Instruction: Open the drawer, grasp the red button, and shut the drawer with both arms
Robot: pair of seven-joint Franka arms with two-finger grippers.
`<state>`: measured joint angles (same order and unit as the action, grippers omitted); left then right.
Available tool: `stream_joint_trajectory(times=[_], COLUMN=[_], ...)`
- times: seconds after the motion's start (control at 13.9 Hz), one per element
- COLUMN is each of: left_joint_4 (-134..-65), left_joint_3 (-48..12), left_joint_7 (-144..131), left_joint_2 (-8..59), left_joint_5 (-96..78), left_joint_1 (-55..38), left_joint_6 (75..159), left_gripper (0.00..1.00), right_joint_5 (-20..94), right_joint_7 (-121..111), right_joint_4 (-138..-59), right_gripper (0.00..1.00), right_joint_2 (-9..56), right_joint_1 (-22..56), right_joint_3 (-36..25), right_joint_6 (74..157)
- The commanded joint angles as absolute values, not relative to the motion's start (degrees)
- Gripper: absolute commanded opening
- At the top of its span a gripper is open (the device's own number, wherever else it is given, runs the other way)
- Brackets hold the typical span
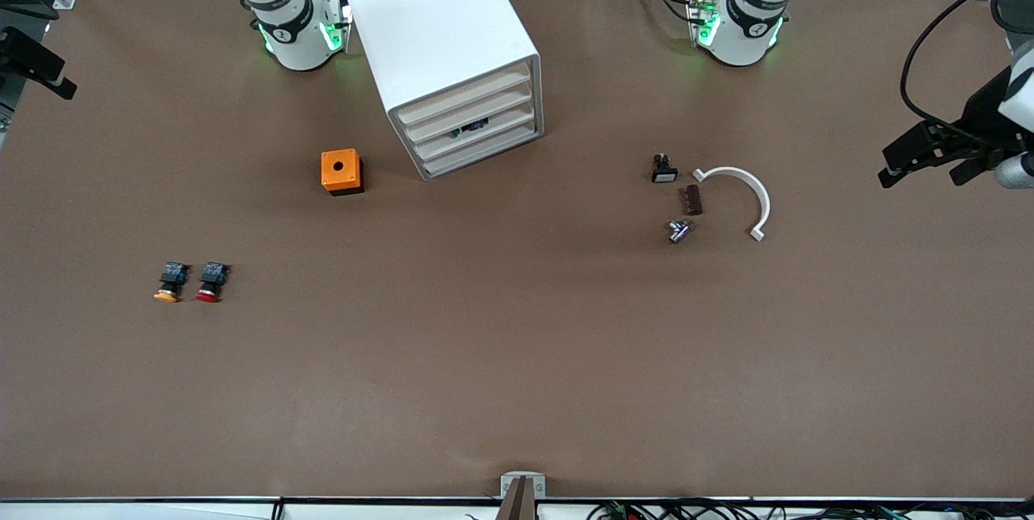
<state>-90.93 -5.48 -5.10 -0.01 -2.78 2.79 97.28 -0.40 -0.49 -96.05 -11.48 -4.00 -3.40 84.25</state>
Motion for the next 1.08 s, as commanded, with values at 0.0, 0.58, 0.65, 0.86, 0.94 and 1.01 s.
stream_joint_trajectory(times=[0.0, 0.58, 0.65, 0.86, 0.94, 1.01], left_joint_4=[-87.72, -86.04, -86.04, -86.13, -86.22, -86.13], left_joint_3=[-5.8, -5.71, -5.71, -5.8, -5.89, -5.89], left_joint_7=[-5.19, -5.1, -5.1, -5.27, -5.36, -5.36], left_joint_2=[-0.09, -0.09, -0.09, 0.35, 0.44, 0.44], left_joint_5=[-1.15, -1.05, -0.97, -0.97, -0.97, -0.97], left_joint_1=[2.99, 3.16, 3.16, 2.99, 2.73, 2.72], left_joint_6=[93.61, 91.58, 91.58, 91.58, 91.5, 91.41], left_gripper=[1.0, 1.0, 1.0, 1.0, 1.0, 1.0], right_joint_5=[-0.62, 0.0, 0.0, 0.0, 0.0, 0.0], right_joint_7=[-2.01, -2.2, -2.2, -4.38, -4.83, -5.01], right_joint_4=[-97.56, -98.44, -98.44, -98.44, -98.52, -98.53], right_gripper=[1.0, 1.0, 1.0, 1.0, 1.0, 1.0], right_joint_2=[-12.83, -13.09, -13.1, -13.1, -13.1, -13.1], right_joint_1=[-4.13, -4.22, -4.22, -4.66, -4.75, -4.66], right_joint_3=[-3.16, -3.43, -3.43, -3.51, -3.6, -4.04], right_joint_6=[85.08, 84.81, 84.73, 84.9, 84.9, 84.82])
